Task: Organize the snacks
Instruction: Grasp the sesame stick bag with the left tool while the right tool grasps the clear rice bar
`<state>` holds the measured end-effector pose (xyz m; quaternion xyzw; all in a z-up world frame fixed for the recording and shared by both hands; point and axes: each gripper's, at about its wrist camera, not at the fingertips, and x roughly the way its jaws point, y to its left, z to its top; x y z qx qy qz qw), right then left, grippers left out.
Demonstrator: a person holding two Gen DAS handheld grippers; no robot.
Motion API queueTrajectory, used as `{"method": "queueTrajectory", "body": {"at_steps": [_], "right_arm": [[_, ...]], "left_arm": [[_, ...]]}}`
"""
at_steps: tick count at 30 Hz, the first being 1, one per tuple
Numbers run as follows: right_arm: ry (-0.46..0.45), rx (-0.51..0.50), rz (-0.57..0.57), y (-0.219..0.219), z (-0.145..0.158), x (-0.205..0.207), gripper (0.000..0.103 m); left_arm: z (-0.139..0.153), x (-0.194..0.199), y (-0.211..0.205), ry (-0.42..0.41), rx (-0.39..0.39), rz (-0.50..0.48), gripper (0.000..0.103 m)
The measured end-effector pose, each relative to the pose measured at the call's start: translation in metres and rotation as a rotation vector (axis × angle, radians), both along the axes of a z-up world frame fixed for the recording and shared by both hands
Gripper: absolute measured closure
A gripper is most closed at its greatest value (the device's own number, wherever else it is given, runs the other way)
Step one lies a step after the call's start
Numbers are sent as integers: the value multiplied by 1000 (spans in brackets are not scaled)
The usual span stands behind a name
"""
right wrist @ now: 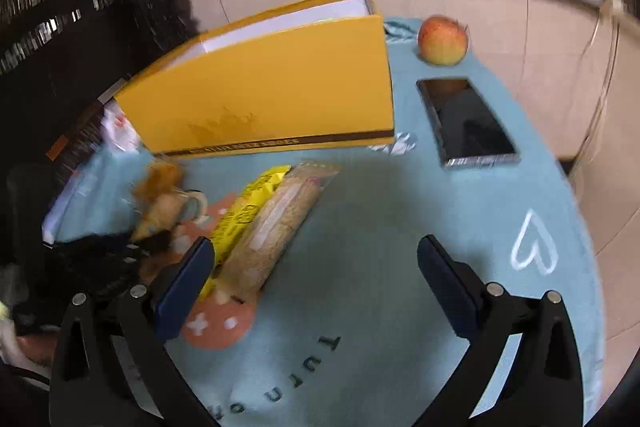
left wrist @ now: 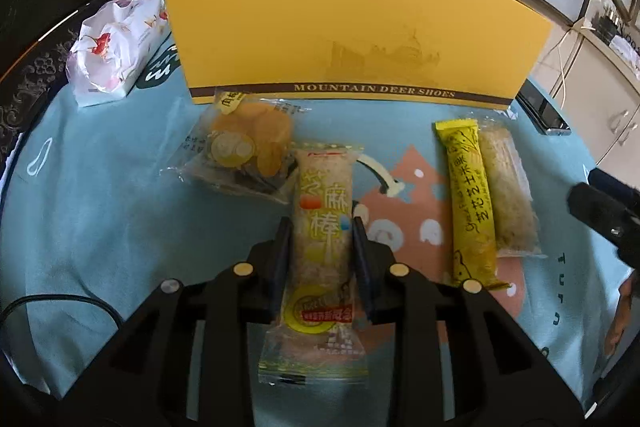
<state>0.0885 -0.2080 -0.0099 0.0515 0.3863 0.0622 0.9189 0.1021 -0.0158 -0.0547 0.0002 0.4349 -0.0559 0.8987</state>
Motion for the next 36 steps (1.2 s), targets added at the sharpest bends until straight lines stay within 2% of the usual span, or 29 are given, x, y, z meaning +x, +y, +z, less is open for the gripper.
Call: {"method": "queueTrajectory", "body": {"at_steps": [4,7,10,12,13,14,15,16,18,21,24,28,31,36], "right_arm": [[35,-69,-17,18,-7,16,4],[85,-129,-17,33,-18,29,18],[110,-139,-8,40,-24,36,24],[147,-146,11,44,-33,39,35],[123,-155,17,47,-33,37,39],[112,-153,42,50,-32,36,52],[110,-147,67,52,-31,34,70],[109,-138,88,54,-30,33,75],[99,-139,94,55,-30,29,75],[111,-21,91,36,-29,25,75],[100,16,79,23,-23,16,75],[75,67,84,11,-13,-1,75],[46,108,86,5,-2,-8,75],[-34,176,86,-17,26,-17,75]], "left_arm": [[-2,1,2,-18,-8,0,74],[-2,0,2,-17,-9,5,73],[-2,0,2,-16,-10,6,73],[-2,0,2,-16,-12,6,72],[-2,0,2,-16,-9,6,72],[-2,0,1,-16,-4,6,72],[-3,0,0,-16,3,6,72],[-3,0,-1,-16,8,5,72],[-3,0,-2,-16,12,5,72],[-4,0,-2,-14,19,2,72],[-4,0,-2,-15,24,-1,72],[-4,-1,2,-17,4,-5,74],[2,-8,8,-5,-44,-5,74],[35,-25,10,-97,-30,-15,74]]}}
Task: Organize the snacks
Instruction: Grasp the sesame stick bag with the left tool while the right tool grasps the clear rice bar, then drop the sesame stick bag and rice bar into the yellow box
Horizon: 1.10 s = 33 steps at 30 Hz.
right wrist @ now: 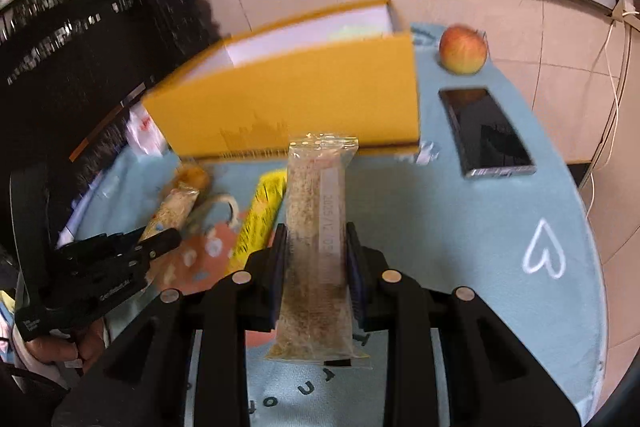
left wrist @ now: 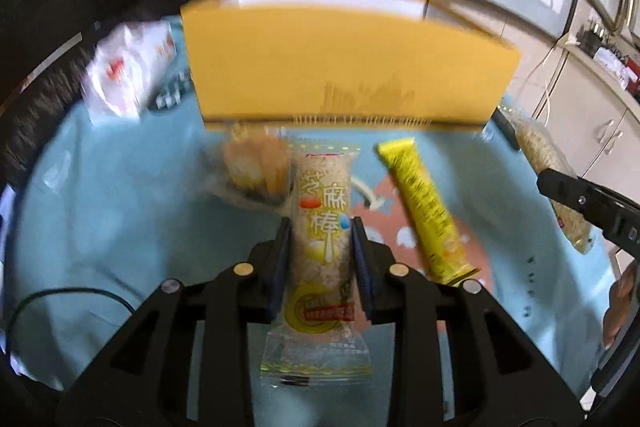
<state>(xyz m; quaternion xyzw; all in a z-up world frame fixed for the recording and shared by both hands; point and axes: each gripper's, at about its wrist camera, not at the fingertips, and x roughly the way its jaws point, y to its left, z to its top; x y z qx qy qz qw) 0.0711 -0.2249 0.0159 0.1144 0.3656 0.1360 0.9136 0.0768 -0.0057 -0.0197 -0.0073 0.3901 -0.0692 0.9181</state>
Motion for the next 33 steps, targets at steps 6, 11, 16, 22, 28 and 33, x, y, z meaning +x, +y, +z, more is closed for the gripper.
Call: {"method": "queueTrajectory", "body": {"at_steps": [6,11,16,22,28,33], "right_arm": [[-87,40,1,-11,30,1,75],[-175,42,-7,-11,62,26,75],[-215,17,-18,-4,78,74,75],[-175,-30,-51,8,62,141,75],[-118,-43,-118,6,41,178,63],[-260,11,-179,-11,48,145,38]], "left_arm": [[53,-1,0,-116,-11,-2,74],[86,36,-5,-143,-39,19,74],[106,89,-17,-149,-49,30,74],[102,157,-30,-110,-72,61,74],[72,198,-35,-31,-67,90,55],[85,169,-13,-152,-108,188,14]]}}
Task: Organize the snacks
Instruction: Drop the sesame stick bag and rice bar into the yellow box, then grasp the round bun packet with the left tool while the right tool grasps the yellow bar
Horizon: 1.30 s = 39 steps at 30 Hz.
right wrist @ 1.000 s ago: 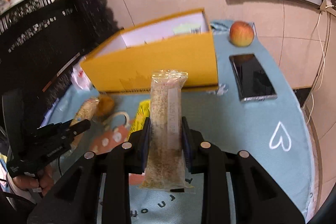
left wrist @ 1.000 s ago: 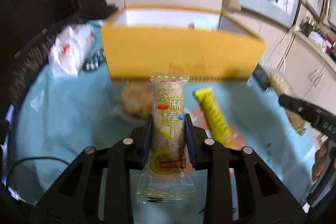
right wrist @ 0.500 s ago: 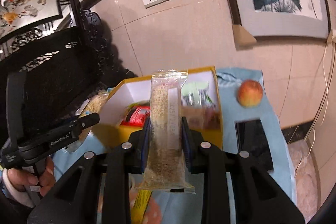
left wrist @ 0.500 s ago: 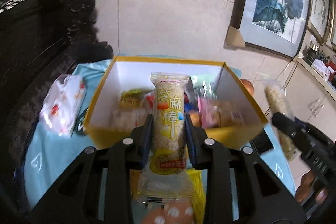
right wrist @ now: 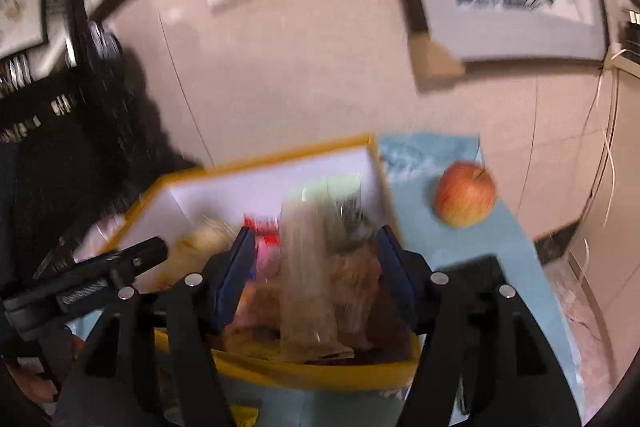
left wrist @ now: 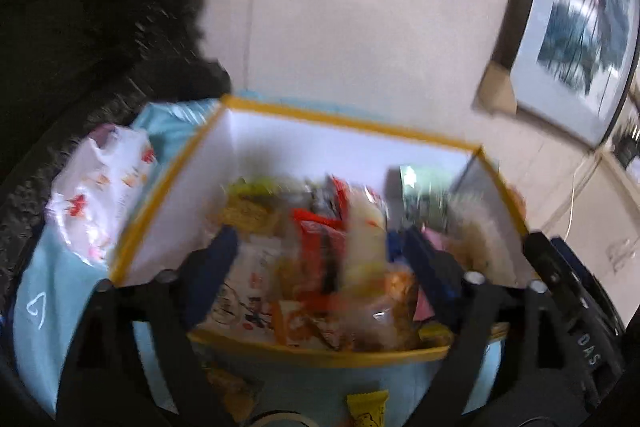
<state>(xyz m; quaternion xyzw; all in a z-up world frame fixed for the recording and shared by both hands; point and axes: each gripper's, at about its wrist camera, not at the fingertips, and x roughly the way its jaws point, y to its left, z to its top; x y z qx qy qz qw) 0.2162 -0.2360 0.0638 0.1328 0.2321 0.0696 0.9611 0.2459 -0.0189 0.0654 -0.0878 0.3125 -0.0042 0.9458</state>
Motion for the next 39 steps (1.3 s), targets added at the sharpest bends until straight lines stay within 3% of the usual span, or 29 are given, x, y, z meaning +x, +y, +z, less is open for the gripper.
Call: {"method": "queueTrajectory", "body": {"at_steps": [4,7,9,12,19,23,25,29,30,33,39], "right_arm": [[-3,-2,88,4,16,-21,31],[11,-76,166,20,25,-42,28],[18,-133,188,31,25,-58,26],[76,-156,178,41,9,-71,26],[199,-60,211,44,-42,-82,26],[228,-13,238,43,-63,-80,26],[287,-34,209,45,-73,-73,26],[291,-61,218,52,-77,-74,26],[286,-74,220,54,-77,-74,25],[302,-86,215,55,-83,-71,25],[316,-134,271,74,-88,-74,25]], "left_arm": [[6,-31,16,-14,-15,-8,14],[-5,-65,31,-33,-6,11,14],[-18,-77,36,0,17,-1,14],[-40,-82,38,60,41,-11,14],[-96,-78,34,210,142,-49,16],[-112,-71,35,249,168,-31,20],[-118,-69,40,261,157,-22,20],[-125,-67,42,280,156,-20,20],[-125,-68,41,280,156,-19,22],[-122,-72,44,257,154,-12,46],[-117,-80,56,214,71,-30,47]]}}
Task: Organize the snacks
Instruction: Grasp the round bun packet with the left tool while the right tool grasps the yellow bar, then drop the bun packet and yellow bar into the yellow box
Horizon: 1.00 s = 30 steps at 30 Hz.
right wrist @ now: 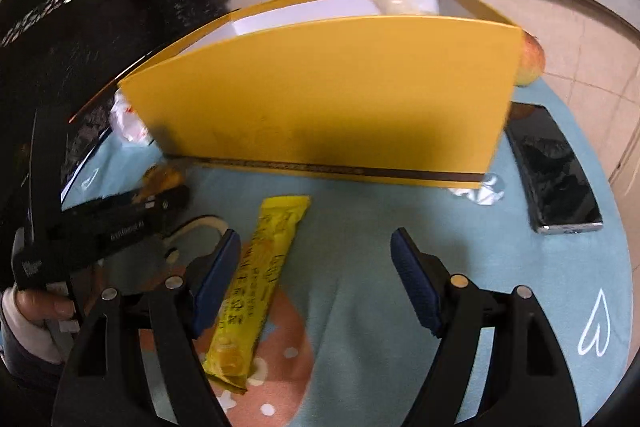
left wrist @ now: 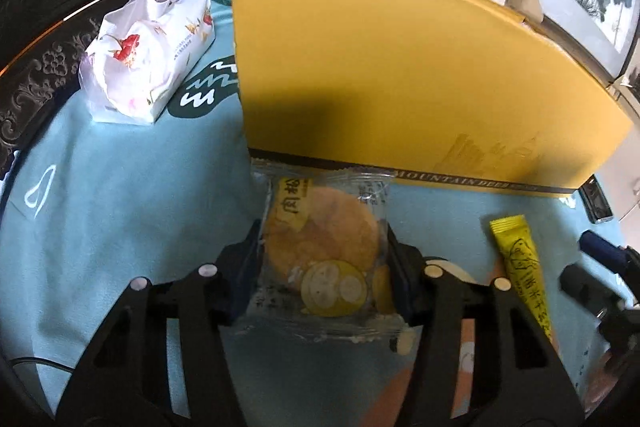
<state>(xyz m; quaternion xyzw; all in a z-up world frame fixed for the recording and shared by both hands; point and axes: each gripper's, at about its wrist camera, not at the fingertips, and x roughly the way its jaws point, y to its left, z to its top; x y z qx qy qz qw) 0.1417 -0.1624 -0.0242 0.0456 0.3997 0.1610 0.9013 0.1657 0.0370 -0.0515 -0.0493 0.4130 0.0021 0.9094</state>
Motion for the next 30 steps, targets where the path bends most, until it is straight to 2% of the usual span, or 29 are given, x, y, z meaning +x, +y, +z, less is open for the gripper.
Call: {"method": "queueTrajectory", "body": {"at_steps": [2,6,8,10,12,14,17,20,26,30], "right_arm": [[13,-39,23,11,-1,-2,25],[44,-203,21,40,-13,-4,25],[74,-233,13,45,-22,-3,25],[53,-245,24,50,-21,-5,32],[49,-230,74,57,-17,-7,82],[11,-301,24,62,-15,-10,83],[38,-196,-24,44,-14,-10,83],[19,-128,-54,23,-4,-20,83],[-74,-47,-62,5,29,-47,83],[-142,-6,-78,-9,56,-50,83]], "left_arm": [[3,-3,-4,-12,0,-22,47],[11,-9,-6,-36,-27,-46,47],[11,-10,-4,-32,-37,-42,47],[12,-11,-5,-24,-49,-40,47],[12,-11,-5,-21,-50,-50,47],[11,-10,-8,-22,-48,-63,47],[8,-9,-6,-14,-53,-63,47],[12,-11,-5,-37,-68,-71,47],[22,-22,-19,-93,-55,-124,47],[38,-35,-24,-148,-90,-163,47]]}}
